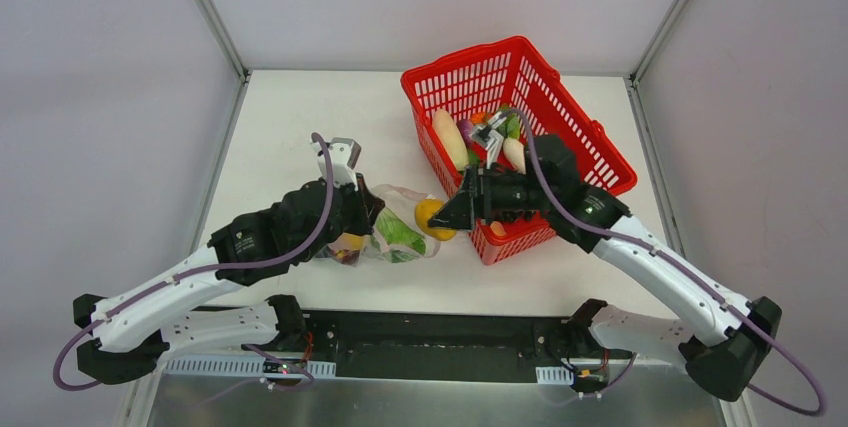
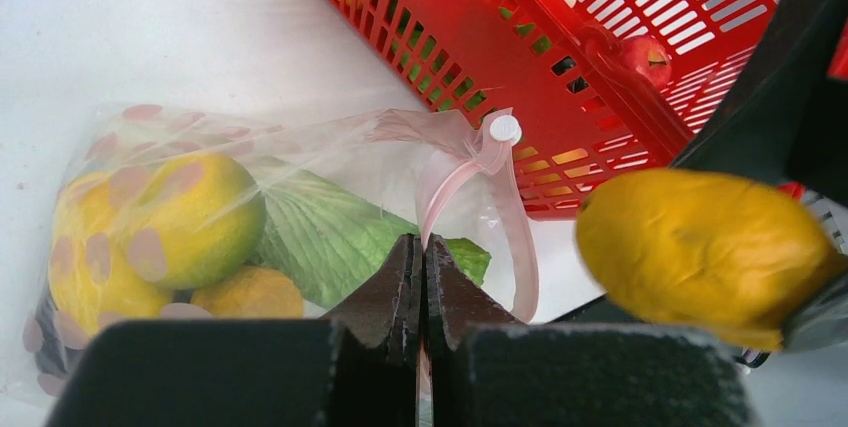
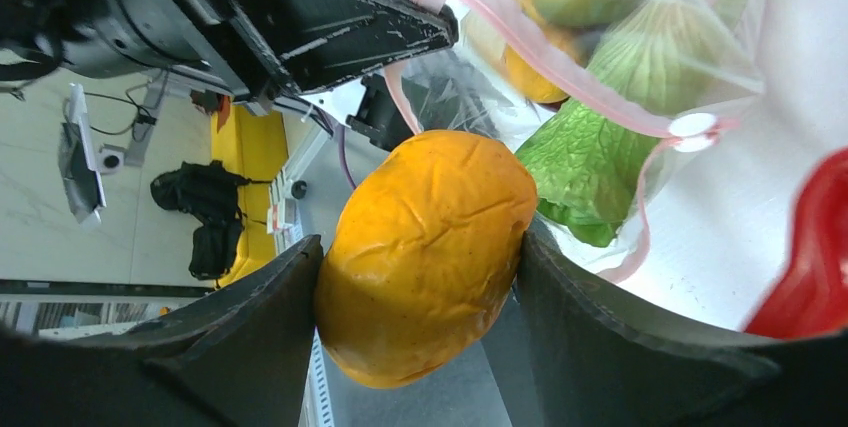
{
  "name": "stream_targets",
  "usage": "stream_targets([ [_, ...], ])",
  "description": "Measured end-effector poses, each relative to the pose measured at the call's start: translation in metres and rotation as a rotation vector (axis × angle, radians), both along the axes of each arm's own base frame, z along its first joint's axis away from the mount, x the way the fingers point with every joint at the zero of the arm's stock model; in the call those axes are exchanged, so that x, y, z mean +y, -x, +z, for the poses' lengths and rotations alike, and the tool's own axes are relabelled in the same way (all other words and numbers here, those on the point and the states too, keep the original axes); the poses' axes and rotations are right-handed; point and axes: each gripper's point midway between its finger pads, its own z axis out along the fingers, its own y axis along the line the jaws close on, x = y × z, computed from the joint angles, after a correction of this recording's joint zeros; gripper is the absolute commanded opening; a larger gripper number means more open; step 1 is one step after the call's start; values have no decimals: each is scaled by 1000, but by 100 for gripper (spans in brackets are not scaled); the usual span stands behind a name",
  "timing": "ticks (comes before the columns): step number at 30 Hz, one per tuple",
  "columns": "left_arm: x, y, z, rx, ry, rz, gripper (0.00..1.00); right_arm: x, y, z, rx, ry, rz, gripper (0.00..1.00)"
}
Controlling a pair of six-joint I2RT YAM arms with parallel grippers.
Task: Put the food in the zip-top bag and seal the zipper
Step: Place the fake vegetable in the zipper food storage bag.
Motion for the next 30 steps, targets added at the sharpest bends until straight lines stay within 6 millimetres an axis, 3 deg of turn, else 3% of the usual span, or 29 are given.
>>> stream_targets([
  [7, -2, 1, 2, 1, 6, -8, 0, 28, 5, -29, 6, 85, 0, 38],
  [15, -6, 4, 2, 12, 14, -37, 0, 37, -16, -39, -14, 110, -86, 39],
  [19, -9, 6, 3, 17, 21, -52, 0, 52, -29, -57, 33, 132, -111, 40],
  [23, -12, 7, 4, 18, 30, -64, 0, 65, -37, -64, 50, 128, -166, 43],
  [30, -14, 7, 8, 12, 45, -70, 0, 75, -46, -62, -1, 119, -260, 58],
])
